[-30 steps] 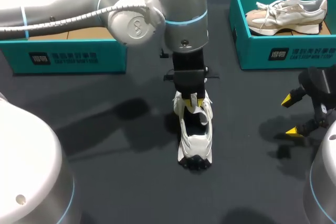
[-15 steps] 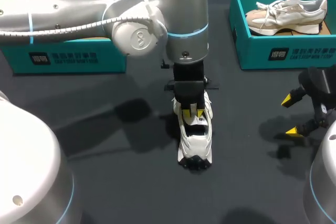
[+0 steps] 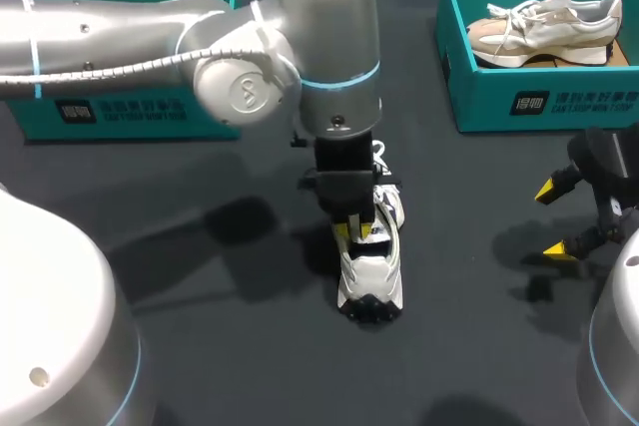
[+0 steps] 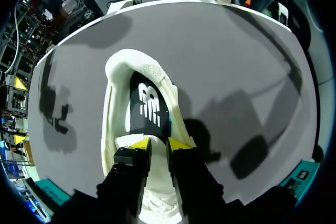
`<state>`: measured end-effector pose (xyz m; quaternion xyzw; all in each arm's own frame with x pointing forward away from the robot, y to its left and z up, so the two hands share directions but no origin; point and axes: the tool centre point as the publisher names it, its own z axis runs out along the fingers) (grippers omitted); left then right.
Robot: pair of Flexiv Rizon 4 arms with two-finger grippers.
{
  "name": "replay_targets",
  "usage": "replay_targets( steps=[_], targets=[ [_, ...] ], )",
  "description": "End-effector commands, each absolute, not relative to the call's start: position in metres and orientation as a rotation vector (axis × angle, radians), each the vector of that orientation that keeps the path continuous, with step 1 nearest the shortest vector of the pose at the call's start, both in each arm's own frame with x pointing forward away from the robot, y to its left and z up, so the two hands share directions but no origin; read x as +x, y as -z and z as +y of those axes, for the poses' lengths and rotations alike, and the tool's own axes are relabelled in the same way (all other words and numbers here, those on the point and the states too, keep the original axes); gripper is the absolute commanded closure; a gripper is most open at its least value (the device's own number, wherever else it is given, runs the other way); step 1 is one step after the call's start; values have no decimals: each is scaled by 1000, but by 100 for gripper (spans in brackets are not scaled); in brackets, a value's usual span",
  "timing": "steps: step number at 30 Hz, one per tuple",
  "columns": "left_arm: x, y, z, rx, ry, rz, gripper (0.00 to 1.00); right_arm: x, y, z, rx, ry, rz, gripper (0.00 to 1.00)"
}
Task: Take the shoe out of the shoebox, open the shoe tongue, remove and reinsert the insole, then place the shoe into the shoebox
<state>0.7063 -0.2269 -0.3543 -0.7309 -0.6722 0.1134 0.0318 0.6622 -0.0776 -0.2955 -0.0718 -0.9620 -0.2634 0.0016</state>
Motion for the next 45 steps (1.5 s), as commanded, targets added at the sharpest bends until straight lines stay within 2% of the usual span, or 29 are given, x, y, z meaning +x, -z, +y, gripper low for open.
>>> replay_targets(
  steps=[1,15,19,20,22,23,24,25,39,42,45],
  targets=[
    [706,353,-228,-2260,-366,-2080,80,660,295,-77,-228,824,-3022,0],
    [699,274,-217,-2347,-493,-2099,73,660,295,-77,-228,824,-3022,0],
    [697,264,-221,-2251,-474,-2165,65,660,295,-77,-228,824,-3022,0],
    [695,262,-221,-2212,-473,-2190,62,660,295,-77,-228,824,-3022,0],
    [689,260,-222,-2110,-452,-2256,46,660,295,-77,-228,824,-3022,0],
    [687,259,-222,-2045,-453,-2302,22,660,295,-77,-228,824,-3022,0],
    [685,258,-223,-1974,-457,-2340,5,660,295,-77,-228,824,-3022,0],
    [683,256,-224,-1897,-443,-2385,0,660,295,-77,-228,824,-3022,0],
    [681,253,-224,-1809,-351,-2526,0,660,295,-77,-228,824,-3022,0],
    [664,256,-223,-1570,-271,-2721,0,660,295,-77,-228,824,-3022,0],
    [653,253,-222,-1071,-190,-3007,0,660,295,-77,-228,824,-3022,0]
  ],
)
